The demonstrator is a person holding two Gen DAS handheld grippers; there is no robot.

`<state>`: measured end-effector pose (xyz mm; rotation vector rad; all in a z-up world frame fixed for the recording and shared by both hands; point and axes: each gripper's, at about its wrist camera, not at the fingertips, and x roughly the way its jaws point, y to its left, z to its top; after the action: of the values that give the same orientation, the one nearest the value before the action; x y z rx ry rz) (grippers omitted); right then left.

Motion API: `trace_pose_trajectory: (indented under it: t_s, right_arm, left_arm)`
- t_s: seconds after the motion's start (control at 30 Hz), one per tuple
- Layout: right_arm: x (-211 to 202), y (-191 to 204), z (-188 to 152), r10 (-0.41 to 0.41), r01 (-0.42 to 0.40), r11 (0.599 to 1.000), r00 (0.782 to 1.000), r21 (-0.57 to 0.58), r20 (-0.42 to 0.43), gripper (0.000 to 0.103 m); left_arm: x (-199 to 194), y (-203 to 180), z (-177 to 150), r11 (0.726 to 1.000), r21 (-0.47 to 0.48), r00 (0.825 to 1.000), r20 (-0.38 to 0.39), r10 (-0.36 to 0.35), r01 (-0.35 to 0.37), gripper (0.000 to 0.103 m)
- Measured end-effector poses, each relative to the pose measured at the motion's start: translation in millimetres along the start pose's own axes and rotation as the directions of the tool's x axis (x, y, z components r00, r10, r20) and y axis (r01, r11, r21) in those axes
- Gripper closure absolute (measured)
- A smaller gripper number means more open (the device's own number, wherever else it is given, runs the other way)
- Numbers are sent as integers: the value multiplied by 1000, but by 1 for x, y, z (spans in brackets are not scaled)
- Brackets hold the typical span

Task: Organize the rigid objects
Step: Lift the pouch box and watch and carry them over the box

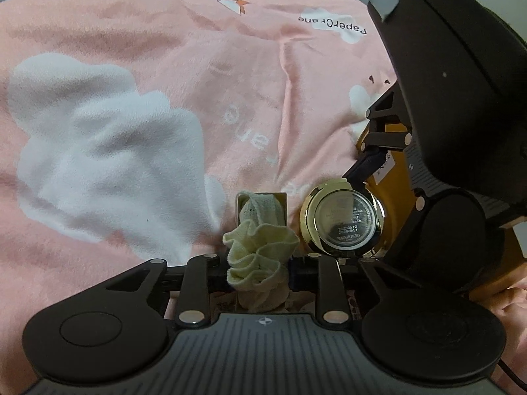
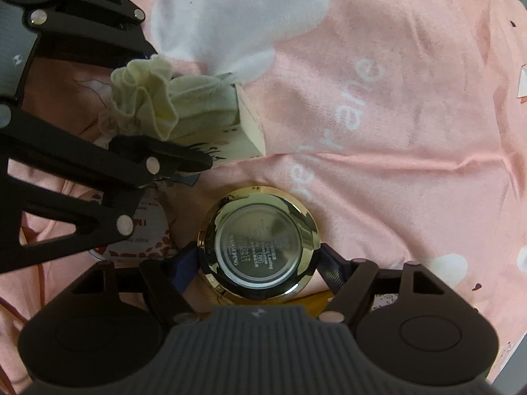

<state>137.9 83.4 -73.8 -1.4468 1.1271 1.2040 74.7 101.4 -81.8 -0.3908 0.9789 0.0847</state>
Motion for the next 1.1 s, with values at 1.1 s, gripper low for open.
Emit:
trace_pose_trajectory:
  t_s: [1.1]
  right_arm:
    - [-156, 2, -155, -323, 215, 898, 915, 384, 243, 29]
  left_arm:
    - [-97, -110, 48, 963, 231, 947, 256, -197, 138, 74]
